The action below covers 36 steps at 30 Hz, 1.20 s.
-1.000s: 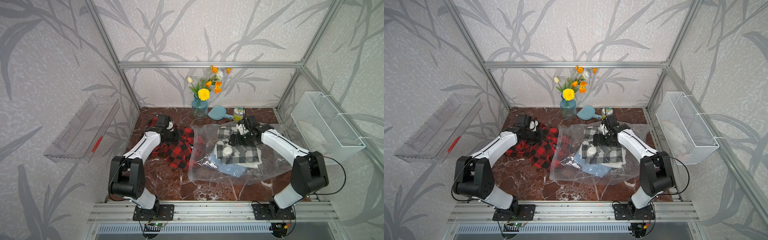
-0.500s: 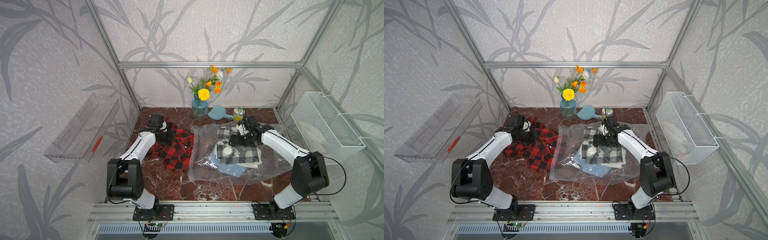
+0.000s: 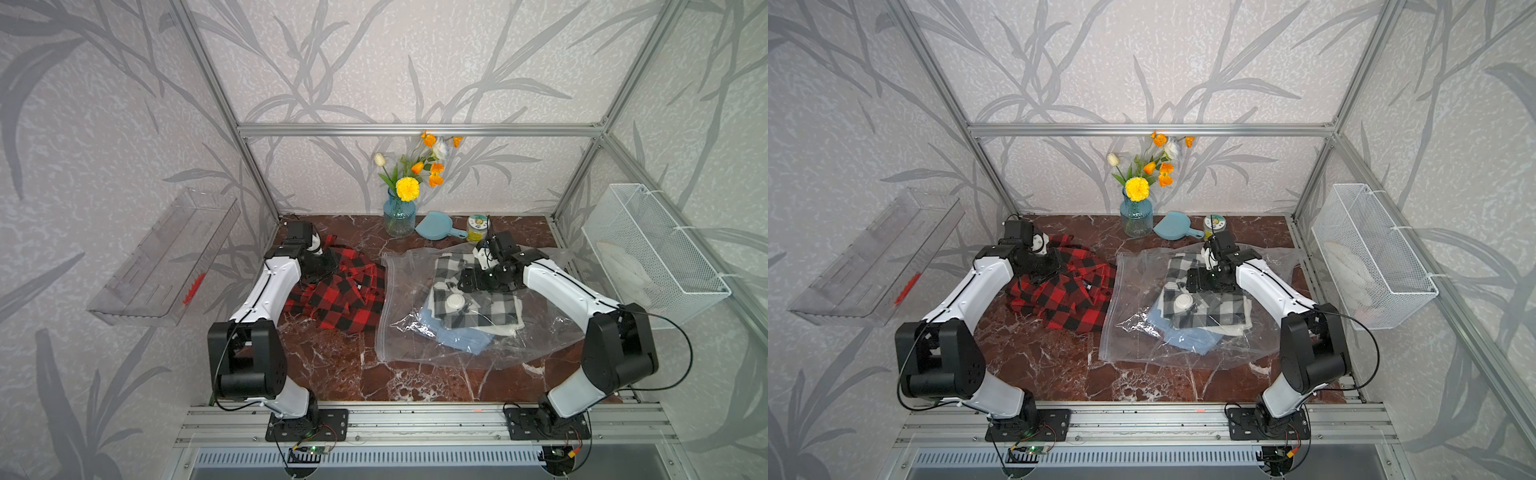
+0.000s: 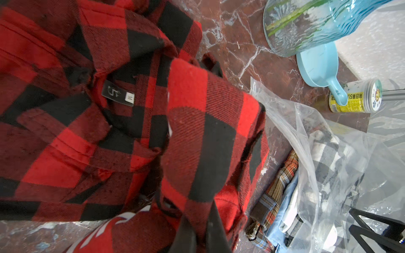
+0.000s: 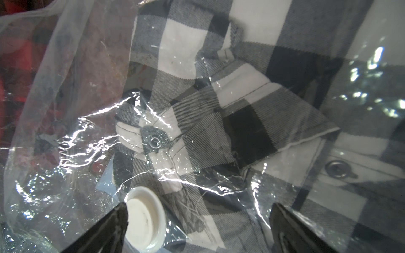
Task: Take the shirt out of the vacuum bag
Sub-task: Pick up the shirt from the center of the board, then place the shirt at the center of the board.
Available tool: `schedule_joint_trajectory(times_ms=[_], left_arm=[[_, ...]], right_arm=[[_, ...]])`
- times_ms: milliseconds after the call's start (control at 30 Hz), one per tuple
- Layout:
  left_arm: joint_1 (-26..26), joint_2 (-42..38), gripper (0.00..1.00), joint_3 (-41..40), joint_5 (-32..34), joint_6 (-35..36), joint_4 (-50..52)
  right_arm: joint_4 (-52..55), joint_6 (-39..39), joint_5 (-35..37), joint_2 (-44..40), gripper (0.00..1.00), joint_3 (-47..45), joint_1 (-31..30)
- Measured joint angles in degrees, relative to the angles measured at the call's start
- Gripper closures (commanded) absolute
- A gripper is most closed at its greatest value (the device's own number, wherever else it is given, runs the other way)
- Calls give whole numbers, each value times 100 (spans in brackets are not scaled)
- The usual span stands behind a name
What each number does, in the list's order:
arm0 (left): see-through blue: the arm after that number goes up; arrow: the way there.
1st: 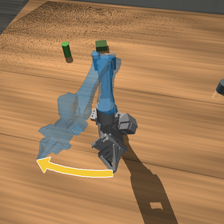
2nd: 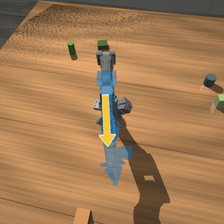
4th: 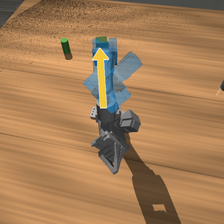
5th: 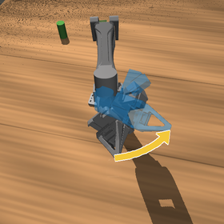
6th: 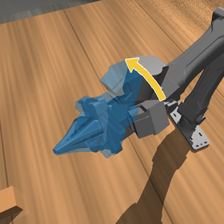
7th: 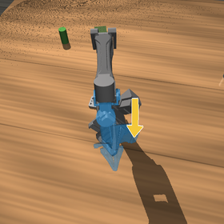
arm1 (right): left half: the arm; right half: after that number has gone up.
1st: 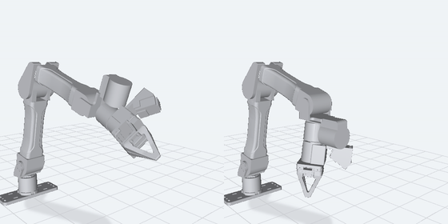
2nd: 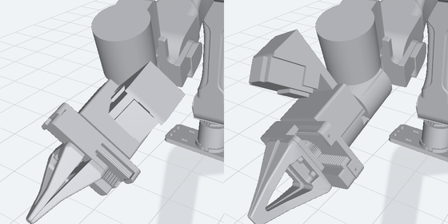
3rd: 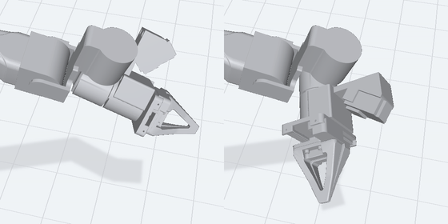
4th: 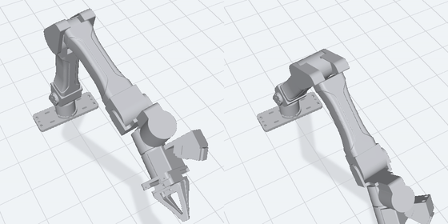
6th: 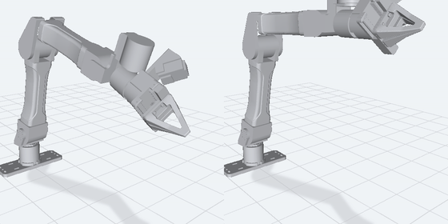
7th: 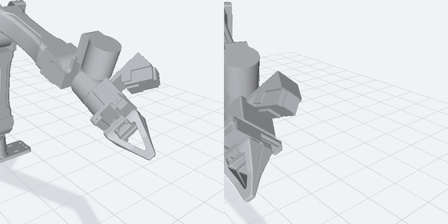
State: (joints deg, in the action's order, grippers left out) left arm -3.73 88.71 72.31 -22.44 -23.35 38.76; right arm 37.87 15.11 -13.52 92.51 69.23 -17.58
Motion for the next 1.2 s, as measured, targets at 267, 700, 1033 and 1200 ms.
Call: schedule_joint_trajectory(times_ms=[267,700,1033,1200], left_arm=[[-350,129,100,573,-17,201,249],[-1012,1215,100,1690,-175,562,680],[-1366,2164,17,1982,13,837,667],[-1364,2258,0,2208,315,828,796]], right_arm=[[-17,-17,0,0,1,0,9],[-31,-17,-2,2,0,0,39],[-33,-22,-42,13,0,0,39],[-22,-39,-55,13,0,0,39]])
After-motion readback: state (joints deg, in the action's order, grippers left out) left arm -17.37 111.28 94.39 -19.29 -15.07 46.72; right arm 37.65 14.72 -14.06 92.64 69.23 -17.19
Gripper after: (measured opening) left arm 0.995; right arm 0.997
